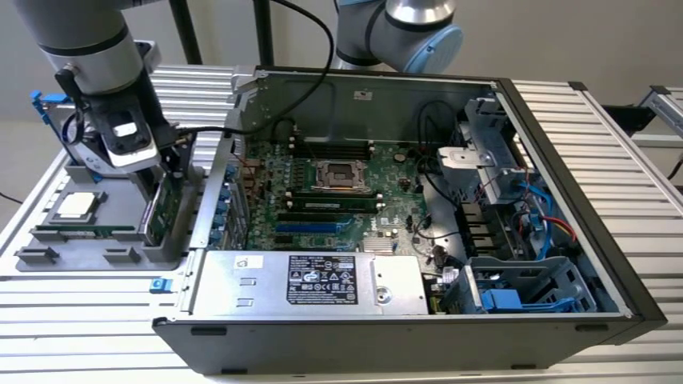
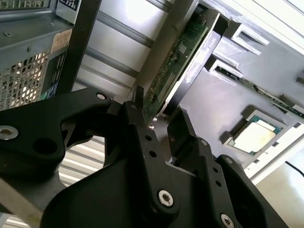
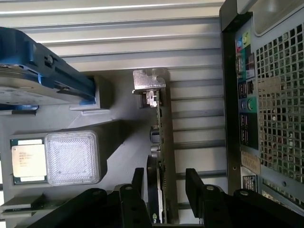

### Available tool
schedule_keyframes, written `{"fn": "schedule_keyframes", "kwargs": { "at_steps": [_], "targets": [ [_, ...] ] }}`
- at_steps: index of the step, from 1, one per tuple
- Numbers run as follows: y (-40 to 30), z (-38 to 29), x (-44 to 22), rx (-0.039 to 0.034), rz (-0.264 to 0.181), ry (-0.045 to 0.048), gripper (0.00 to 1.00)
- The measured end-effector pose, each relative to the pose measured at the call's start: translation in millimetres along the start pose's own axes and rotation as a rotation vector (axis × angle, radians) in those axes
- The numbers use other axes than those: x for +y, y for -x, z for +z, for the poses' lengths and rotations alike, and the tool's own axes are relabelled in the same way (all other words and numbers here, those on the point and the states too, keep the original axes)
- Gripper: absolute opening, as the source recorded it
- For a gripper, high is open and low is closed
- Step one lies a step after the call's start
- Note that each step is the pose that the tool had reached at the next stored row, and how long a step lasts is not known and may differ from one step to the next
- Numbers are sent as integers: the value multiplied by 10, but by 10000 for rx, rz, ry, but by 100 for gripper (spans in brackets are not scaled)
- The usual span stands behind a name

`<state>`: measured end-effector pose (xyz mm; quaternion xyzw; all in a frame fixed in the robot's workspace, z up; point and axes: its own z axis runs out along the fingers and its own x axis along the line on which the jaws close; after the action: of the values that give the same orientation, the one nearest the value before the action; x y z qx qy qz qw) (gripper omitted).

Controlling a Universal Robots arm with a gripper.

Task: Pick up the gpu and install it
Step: 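Pick up the gpu and move the gpu toward the slot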

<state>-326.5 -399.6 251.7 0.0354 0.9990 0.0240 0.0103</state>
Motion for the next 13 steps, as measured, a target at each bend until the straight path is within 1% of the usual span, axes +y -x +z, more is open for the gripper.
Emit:
{"fn": "schedule_keyframes", "kwargs": {
  "at_steps": [13],
  "targets": [
    [-28,101,-7,1,1,0,100]
  ]
}}
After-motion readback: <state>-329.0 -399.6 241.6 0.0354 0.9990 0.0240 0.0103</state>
